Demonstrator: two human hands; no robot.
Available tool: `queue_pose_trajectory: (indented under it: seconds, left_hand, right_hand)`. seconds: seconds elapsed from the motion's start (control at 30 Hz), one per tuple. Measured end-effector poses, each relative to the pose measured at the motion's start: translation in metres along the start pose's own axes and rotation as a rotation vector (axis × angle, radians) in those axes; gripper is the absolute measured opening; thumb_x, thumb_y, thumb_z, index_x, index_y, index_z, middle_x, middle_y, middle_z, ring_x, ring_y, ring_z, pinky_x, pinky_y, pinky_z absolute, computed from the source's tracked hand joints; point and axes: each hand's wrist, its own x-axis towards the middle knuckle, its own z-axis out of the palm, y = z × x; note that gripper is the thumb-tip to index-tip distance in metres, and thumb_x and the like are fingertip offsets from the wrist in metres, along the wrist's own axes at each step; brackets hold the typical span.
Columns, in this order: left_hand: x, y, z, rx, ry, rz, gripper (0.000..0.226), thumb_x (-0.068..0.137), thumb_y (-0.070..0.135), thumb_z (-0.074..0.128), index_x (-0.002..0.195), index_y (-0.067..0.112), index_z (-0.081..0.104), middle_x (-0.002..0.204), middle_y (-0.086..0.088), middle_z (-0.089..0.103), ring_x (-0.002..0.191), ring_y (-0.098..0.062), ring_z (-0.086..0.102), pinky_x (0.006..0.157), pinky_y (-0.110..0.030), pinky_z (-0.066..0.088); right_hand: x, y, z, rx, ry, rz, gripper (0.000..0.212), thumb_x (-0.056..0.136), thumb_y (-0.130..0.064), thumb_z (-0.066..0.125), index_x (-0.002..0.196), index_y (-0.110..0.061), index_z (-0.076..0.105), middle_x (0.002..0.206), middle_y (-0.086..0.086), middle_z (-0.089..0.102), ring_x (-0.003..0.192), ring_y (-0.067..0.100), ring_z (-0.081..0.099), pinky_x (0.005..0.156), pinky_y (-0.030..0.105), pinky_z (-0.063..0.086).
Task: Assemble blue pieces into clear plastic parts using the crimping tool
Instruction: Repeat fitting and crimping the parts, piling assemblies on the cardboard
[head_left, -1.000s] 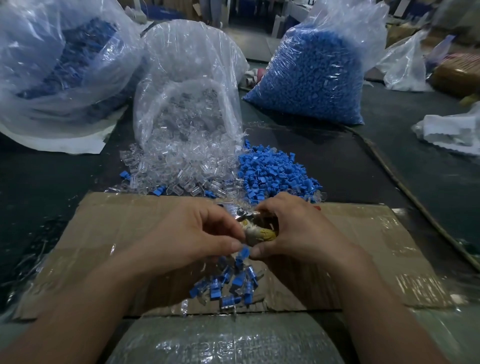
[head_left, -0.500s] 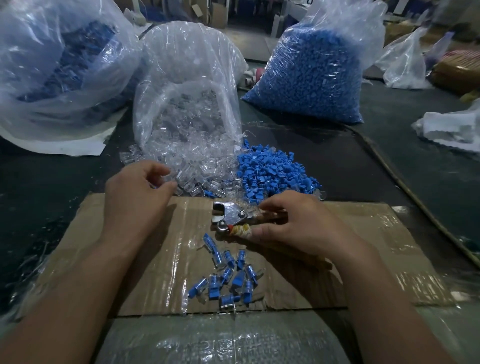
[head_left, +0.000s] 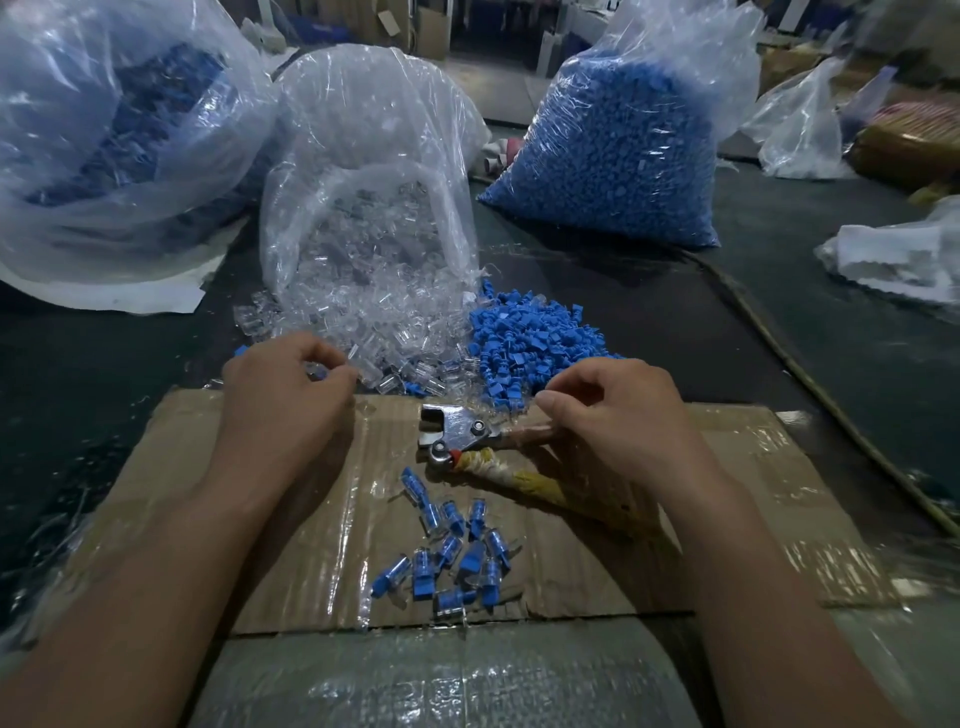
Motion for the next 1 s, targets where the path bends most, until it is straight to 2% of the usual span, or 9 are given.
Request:
queue_pose_trajectory:
  seconds: [0.1,0.17,0.3,0.47,0.57,0.7,0.77,0.9,1.0]
  left_hand:
    - [-0.007,0.007,0.002,-0.092,-0.052,0.009,0.020,0.077,0.005,0.066,0.065,0.019,0.059,0.070,0.009,0.063,0.063,0.000,0.061,0.054,-0.012,0.042]
    - [-0.009,0.009,0.003,-0.106,-0.106,0.051,0.017,0.076,0.000,0.066,0.068,0.014,0.060,0.068,0.004,0.063,0.059,-0.002,0.062,0.048,-0.013,0.046]
    - [-0.014,0.013,0.002,-0.170,-0.146,0.159,0.024,0.076,-0.008,0.063,0.078,0.016,0.066,0.071,0.010,0.061,0.064,0.012,0.060,0.053,-0.002,0.044]
    - [-0.015,0.013,0.003,-0.157,-0.178,0.188,0.027,0.077,-0.008,0.062,0.077,0.018,0.068,0.076,0.015,0.056,0.068,0.019,0.056,0.055,0.003,0.040]
    - [-0.013,0.010,0.005,-0.085,-0.246,0.210,0.026,0.076,-0.002,0.065,0.073,0.023,0.068,0.076,0.014,0.059,0.067,0.009,0.058,0.057,-0.003,0.041]
    - [-0.013,0.008,0.006,0.005,-0.288,0.276,0.014,0.074,-0.002,0.069,0.078,0.010,0.074,0.074,0.020,0.052,0.072,0.009,0.051,0.059,-0.001,0.037]
    - [-0.013,0.006,0.005,0.035,-0.305,0.299,0.010,0.075,0.003,0.071,0.079,0.012,0.074,0.073,0.019,0.053,0.071,0.008,0.052,0.060,-0.003,0.034]
    - [-0.013,0.006,0.004,0.073,-0.324,0.307,0.004,0.078,0.011,0.071,0.080,0.015,0.072,0.070,0.013,0.055,0.068,0.006,0.052,0.059,-0.008,0.034]
    - [-0.013,0.007,0.004,0.050,-0.314,0.244,0.008,0.079,0.011,0.070,0.086,0.015,0.072,0.069,0.020,0.052,0.070,0.007,0.051,0.060,-0.009,0.034]
  right_hand:
    - [0.001,0.002,-0.001,-0.003,0.045,0.011,0.009,0.083,-0.038,0.064,0.075,-0.034,0.061,0.069,-0.023,0.055,0.070,-0.005,0.052,0.062,0.014,0.039]
    - [0.002,0.003,-0.002,0.005,0.082,0.020,0.013,0.084,-0.036,0.064,0.072,-0.035,0.058,0.068,-0.024,0.054,0.069,-0.005,0.052,0.061,0.014,0.039]
    - [0.004,0.007,0.000,0.006,0.118,0.053,0.013,0.085,-0.034,0.063,0.072,-0.032,0.059,0.068,-0.023,0.054,0.069,-0.004,0.052,0.065,0.023,0.041]
    - [0.007,0.010,0.004,-0.010,0.137,0.050,0.011,0.085,-0.031,0.063,0.075,-0.031,0.060,0.069,-0.022,0.052,0.068,-0.004,0.050,0.060,0.019,0.039]
    - [0.012,0.015,0.005,-0.041,0.209,0.070,0.007,0.086,-0.027,0.061,0.089,-0.024,0.067,0.078,-0.017,0.054,0.073,0.002,0.051,0.066,0.023,0.038]
    - [0.019,0.023,0.004,-0.144,0.248,0.159,0.030,0.089,-0.024,0.057,0.119,-0.022,0.060,0.120,0.002,0.054,0.113,0.018,0.046,0.093,0.031,0.037]
    - [0.020,0.025,0.005,-0.171,0.207,0.193,0.038,0.089,-0.024,0.057,0.127,-0.025,0.053,0.129,0.003,0.048,0.121,0.020,0.040,0.097,0.031,0.033]
    - [0.021,0.025,0.009,-0.174,0.074,0.184,0.044,0.088,-0.025,0.060,0.131,-0.027,0.050,0.131,0.003,0.045,0.119,0.020,0.043,0.095,0.030,0.036]
    - [0.022,0.022,0.011,-0.158,0.091,0.101,0.038,0.085,-0.020,0.064,0.122,-0.023,0.058,0.123,0.001,0.051,0.112,0.016,0.047,0.090,0.025,0.035]
